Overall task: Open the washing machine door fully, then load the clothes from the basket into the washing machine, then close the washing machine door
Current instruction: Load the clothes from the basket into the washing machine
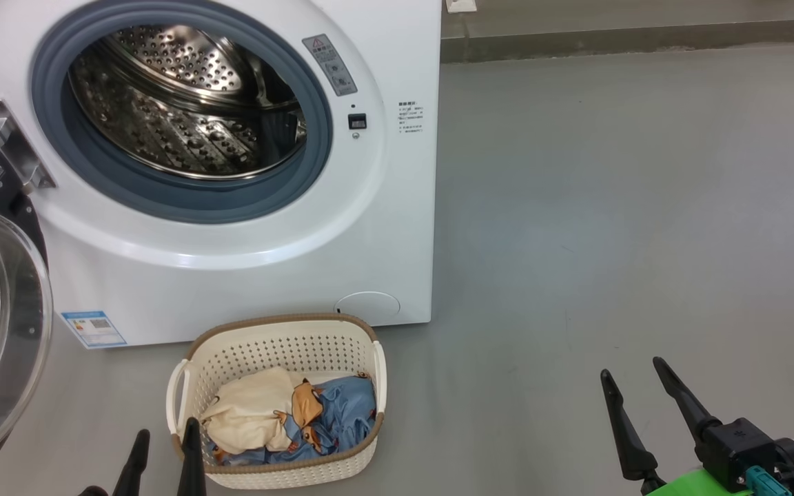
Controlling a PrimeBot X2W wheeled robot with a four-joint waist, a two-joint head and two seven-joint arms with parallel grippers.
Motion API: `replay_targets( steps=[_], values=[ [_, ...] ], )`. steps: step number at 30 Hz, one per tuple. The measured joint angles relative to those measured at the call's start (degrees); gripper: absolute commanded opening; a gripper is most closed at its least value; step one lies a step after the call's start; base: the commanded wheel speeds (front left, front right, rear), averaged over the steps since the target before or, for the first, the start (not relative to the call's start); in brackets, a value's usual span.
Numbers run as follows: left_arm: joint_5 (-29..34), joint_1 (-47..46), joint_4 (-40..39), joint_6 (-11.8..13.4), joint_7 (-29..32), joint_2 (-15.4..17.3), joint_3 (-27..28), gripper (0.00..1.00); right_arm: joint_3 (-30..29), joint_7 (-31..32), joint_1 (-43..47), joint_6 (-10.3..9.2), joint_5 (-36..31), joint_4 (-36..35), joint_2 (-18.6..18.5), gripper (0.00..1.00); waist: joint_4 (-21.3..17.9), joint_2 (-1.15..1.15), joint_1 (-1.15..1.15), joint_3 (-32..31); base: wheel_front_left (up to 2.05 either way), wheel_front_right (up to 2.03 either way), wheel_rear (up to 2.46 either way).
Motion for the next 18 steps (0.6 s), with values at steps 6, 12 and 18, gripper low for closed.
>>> replay_targets(
  steps=[6, 12, 18],
  values=[
    [0.0, 0.0, 0.3, 0.5, 0.0, 0.1, -0.1, 1.0, 0.1, 0.1, 0.0, 0.0, 0.0, 0.0, 0.0, 1.0, 0.2, 0.0, 0.0, 0.1, 0.0, 0.0, 0.0],
    [-0.2, 0.0, 0.3, 0.5, 0.0, 0.1, -0.2, 1.0, 0.0, 0.5, 0.0, 0.0, -0.2, 0.0, 0.0, 1.0, 0.3, 0.0, 0.0, 0.2, 0.0, 0.0, 0.0],
    [-3.2, 0.0, 0.3, 0.4, 0.0, 0.1, 0.0, 1.0, 0.1, 0.5, 0.0, 0.0, -0.4, 0.2, 0.0, 1.0, 0.2, 0.0, 0.0, 0.3, 0.02, -0.02, 0.0]
  ],
)
